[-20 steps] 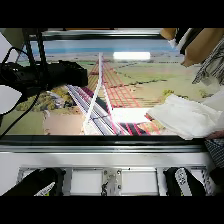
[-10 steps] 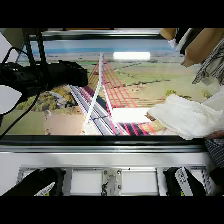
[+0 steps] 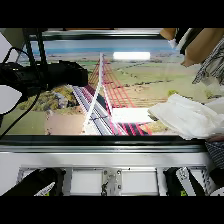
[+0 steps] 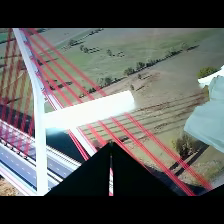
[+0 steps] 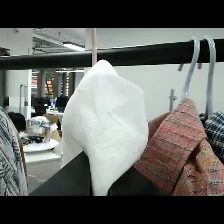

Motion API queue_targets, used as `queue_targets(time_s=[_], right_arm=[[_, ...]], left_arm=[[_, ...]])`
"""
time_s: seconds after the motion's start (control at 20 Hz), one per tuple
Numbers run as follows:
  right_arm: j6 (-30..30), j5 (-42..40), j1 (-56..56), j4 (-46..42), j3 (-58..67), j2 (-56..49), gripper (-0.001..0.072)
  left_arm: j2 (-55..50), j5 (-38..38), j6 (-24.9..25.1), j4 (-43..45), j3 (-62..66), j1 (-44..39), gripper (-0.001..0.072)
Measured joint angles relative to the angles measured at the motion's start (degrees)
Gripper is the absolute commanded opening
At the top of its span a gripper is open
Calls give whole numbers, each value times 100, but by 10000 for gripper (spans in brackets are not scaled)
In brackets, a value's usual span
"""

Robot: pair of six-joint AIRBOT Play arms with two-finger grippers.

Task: Fold the clothes and pants, and hang the long-sleeved shirts on hangers.

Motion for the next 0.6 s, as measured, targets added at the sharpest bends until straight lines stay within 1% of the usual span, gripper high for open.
queue_targets(time_s=[0.6], right_arm=[[160, -13, -435, 44, -109, -234, 11]], left_arm=[[-39, 0, 17, 0, 0, 0, 14]])
